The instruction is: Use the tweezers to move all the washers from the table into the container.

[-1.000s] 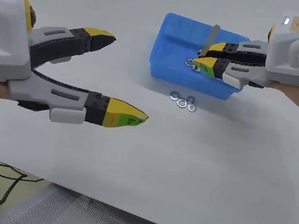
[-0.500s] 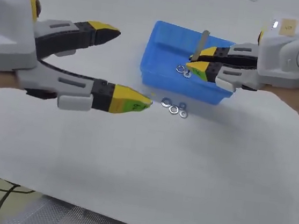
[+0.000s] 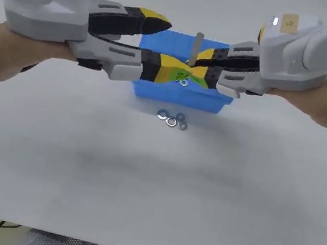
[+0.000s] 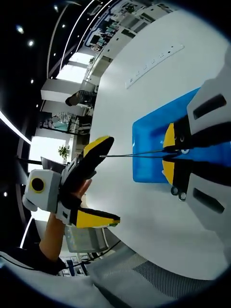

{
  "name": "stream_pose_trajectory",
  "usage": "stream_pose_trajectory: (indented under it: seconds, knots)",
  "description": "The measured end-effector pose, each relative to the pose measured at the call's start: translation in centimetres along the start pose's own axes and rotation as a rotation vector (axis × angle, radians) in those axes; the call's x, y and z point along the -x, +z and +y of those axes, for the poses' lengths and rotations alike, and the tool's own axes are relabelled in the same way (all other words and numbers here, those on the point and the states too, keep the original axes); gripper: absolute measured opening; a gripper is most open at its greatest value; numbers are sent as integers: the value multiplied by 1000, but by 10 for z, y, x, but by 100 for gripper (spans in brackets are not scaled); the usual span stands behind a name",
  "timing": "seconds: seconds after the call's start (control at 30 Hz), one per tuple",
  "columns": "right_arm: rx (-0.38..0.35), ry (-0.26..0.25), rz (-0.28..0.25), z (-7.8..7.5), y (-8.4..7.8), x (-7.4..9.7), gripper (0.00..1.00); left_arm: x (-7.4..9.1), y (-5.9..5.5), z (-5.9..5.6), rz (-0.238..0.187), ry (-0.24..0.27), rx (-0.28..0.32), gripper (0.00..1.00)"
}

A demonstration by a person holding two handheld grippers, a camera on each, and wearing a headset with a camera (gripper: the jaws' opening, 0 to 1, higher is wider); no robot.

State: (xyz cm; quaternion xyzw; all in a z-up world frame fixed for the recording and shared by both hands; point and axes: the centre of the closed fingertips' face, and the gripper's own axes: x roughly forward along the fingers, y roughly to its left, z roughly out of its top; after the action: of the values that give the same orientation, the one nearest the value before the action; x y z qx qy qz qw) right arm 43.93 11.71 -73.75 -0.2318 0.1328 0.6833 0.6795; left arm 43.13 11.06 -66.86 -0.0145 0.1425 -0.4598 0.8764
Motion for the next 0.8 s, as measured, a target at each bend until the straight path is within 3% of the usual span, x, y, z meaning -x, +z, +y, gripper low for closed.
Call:
stream_pose_trajectory:
  seconds: [0.07,0.17,0.27,0.33,0.5,0.6,0.8]
  knots:
    - [-1,-3,1,0,0,1,8,-4,5,2,-17,-2,-5,55]
    - [3,-1,0,0,1,1,8,-7,9,-4,-14,-23,-18,45]
    - [5,5,0,2,2,0,8,-8,10,-13,13,-89,-79,22]
    - [8,10,1,2,2,0,8,-8,10,-13,17,-98,-77,25]
    - [10,20,3,4,2,0,8,-7,12,-14,24,-130,-94,20]
    - [13,29,1,7,3,-1,8,-7,8,-13,55,-140,-164,15]
    - [18,37,5,9,4,-1,8,-8,6,-15,66,-164,-167,10]
